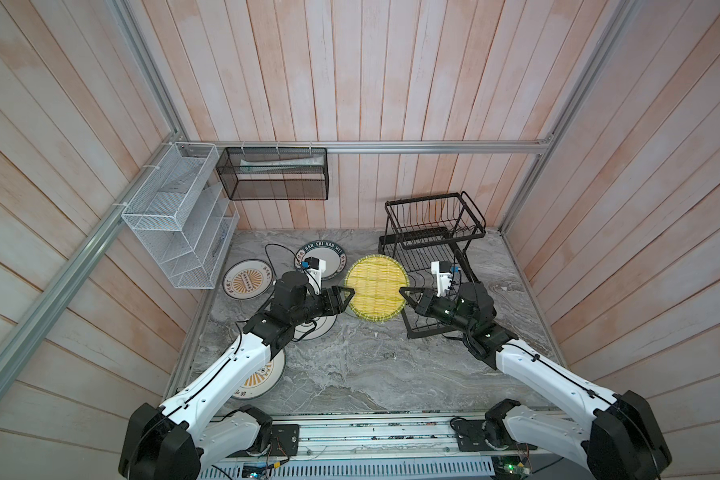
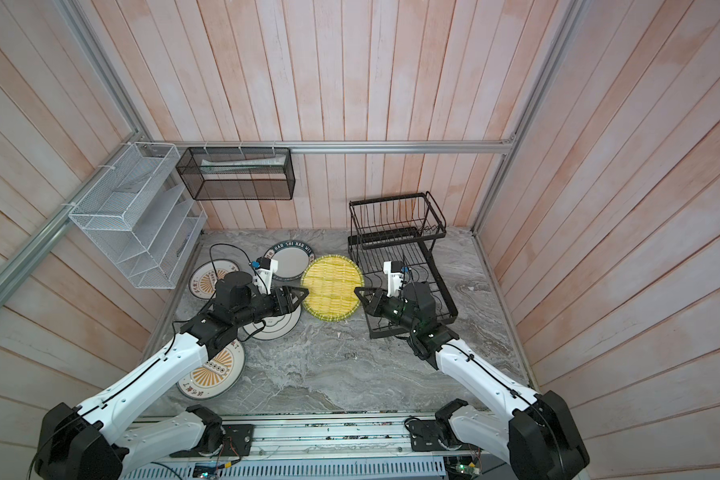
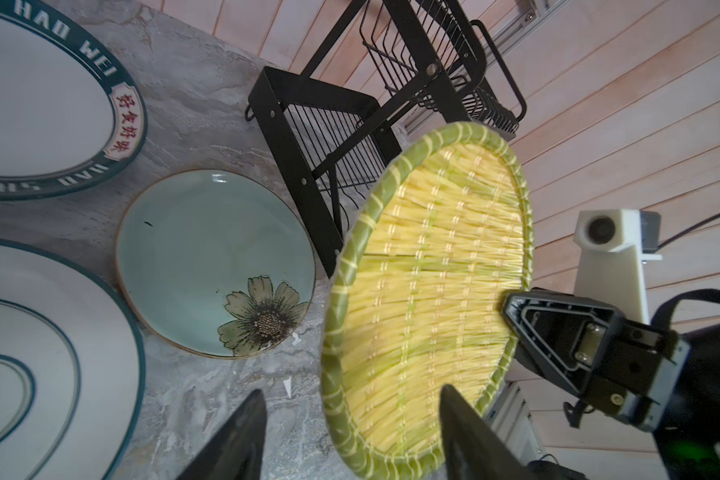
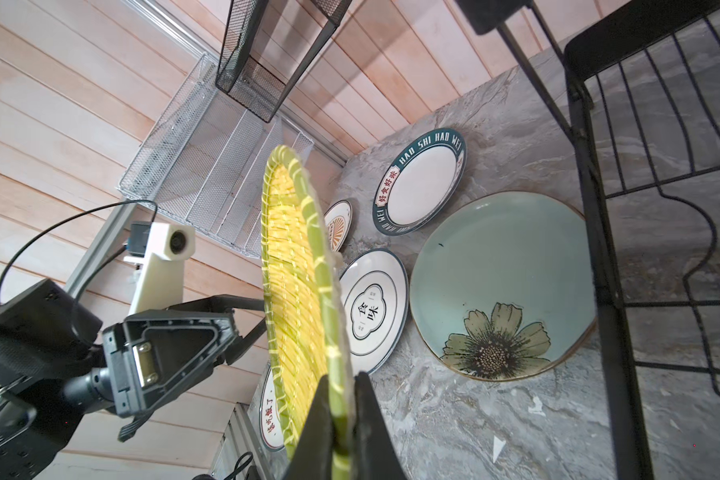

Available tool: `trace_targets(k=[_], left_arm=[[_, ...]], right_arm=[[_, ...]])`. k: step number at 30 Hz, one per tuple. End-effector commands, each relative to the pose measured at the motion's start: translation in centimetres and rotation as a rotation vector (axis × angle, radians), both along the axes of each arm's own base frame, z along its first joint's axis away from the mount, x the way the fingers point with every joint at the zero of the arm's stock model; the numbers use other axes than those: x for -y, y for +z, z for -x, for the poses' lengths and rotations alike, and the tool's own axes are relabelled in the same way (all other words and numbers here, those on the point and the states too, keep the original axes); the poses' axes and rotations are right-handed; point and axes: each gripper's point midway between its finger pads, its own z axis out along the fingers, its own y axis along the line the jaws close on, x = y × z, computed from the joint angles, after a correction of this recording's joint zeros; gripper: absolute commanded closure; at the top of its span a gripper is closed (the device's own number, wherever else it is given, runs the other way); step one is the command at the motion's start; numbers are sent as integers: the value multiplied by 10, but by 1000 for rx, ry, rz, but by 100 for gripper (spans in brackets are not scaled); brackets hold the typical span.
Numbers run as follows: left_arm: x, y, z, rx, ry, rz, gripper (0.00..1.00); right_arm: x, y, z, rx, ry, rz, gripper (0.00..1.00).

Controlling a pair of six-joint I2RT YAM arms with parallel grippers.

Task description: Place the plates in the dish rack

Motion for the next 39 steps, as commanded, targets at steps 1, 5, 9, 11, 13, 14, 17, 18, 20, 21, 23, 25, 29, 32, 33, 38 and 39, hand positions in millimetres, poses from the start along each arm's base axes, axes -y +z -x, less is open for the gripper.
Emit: trace_targets(k=[1, 5, 9, 11, 13, 14, 17, 18, 20, 21, 23, 25, 29, 32, 33, 38, 39], left_arm=[[11, -1, 1, 11, -60, 65, 44], [15, -5, 1, -2, -75, 92, 53], [16, -4, 1, -3, -81, 110, 61], [16, -3, 2, 1, -83, 118, 69], [16, -1, 3, 7, -85, 125, 75], [15, -1, 3, 7, -82, 127, 79], [14, 1, 3, 11, -81, 134, 87], [15, 1, 4, 9, -82, 136, 90], [14, 3, 4, 20, -82, 147, 99], [14, 3, 3, 22, -79, 153, 100], [13, 3, 3, 23, -77, 171, 100], [13, 4, 4, 26, -81, 194, 100], [13, 6, 4, 36, -86, 239, 100], [12, 7, 4, 52, -75, 266, 100], [11, 7, 4, 55, -67, 272, 100], [8, 9, 5, 72, -51, 297, 100], [8, 10, 5, 75, -51, 298, 100]], right_arm=[[-8, 26, 0, 71, 53, -80, 100], [-9, 23, 3, 60, 75, -110, 100], [-9, 20, 4, 50, 76, -121, 100], [-8, 18, 4, 45, 73, -122, 100], [-8, 16, 5, 39, 73, -124, 100], [-8, 15, 6, 36, 73, -125, 100], [-8, 16, 7, 34, 77, -137, 100], [-9, 16, 8, 33, 82, -142, 100], [-11, 20, 9, 33, 98, -156, 100], [-11, 21, 9, 35, 103, -159, 100], [-12, 21, 9, 32, 103, -164, 99], [-11, 21, 9, 34, 103, -170, 91], [-13, 27, 9, 50, 110, -187, 76], [-14, 29, 8, 57, 112, -195, 69], [-14, 29, 7, 57, 111, -197, 68], [-21, 26, 8, 49, 129, -207, 61], [-23, 26, 8, 47, 136, -213, 61]])
